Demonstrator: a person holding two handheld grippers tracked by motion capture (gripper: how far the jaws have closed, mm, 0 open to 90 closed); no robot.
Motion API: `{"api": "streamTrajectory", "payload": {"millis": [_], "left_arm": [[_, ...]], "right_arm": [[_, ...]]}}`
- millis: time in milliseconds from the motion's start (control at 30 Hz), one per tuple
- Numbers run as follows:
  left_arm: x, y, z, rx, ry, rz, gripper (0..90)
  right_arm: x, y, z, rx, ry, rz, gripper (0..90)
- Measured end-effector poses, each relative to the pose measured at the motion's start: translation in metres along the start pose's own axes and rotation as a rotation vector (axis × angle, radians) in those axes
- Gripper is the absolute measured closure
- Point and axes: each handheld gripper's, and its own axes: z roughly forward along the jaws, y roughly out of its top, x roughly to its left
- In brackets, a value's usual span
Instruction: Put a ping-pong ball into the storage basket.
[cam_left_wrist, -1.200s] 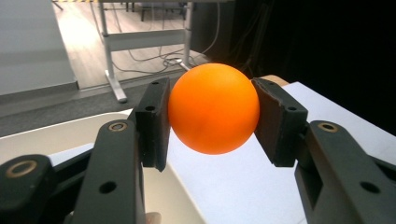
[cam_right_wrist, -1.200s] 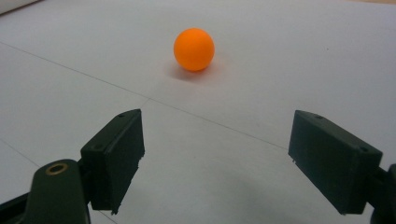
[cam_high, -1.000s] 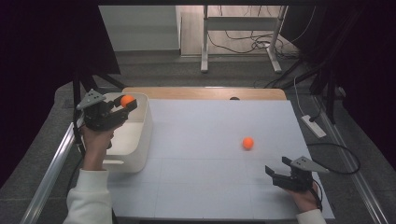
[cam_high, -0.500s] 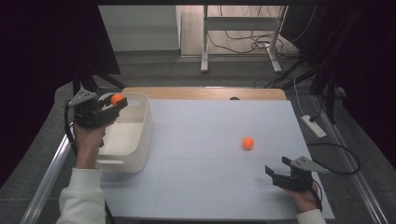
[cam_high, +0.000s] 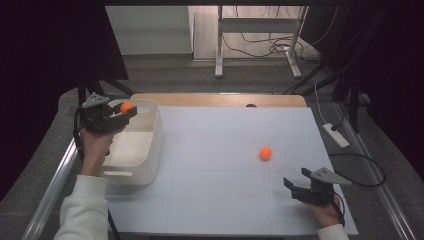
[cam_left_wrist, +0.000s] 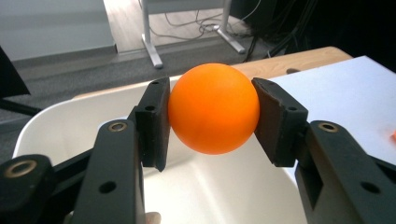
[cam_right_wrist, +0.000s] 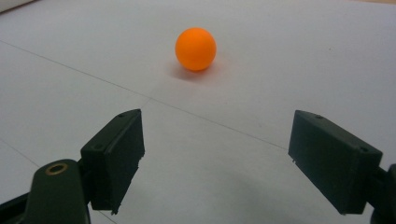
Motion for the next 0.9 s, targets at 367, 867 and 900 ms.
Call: {"api": "streamTrajectory", "payload": {"millis": [367, 867, 900], "left_arm": [[0.004, -0.004, 0.014, 0.079, 0.004, -0.001, 50.1], [0.009, -0.007, 0.032, 0.177, 0.011, 0.0, 49.9], [0.009, -0.007, 0.032, 0.177, 0.011, 0.0, 49.9]], "right_arm": [[0.0, 0.0, 0.0, 0.003, 0.001, -0.001, 18.3], [0.0, 0.0, 0.001, 0.006, -0.001, -0.004, 18.3], [0.0, 0.0, 0.001, 0.006, -0.001, -0.004, 18.3]]}}
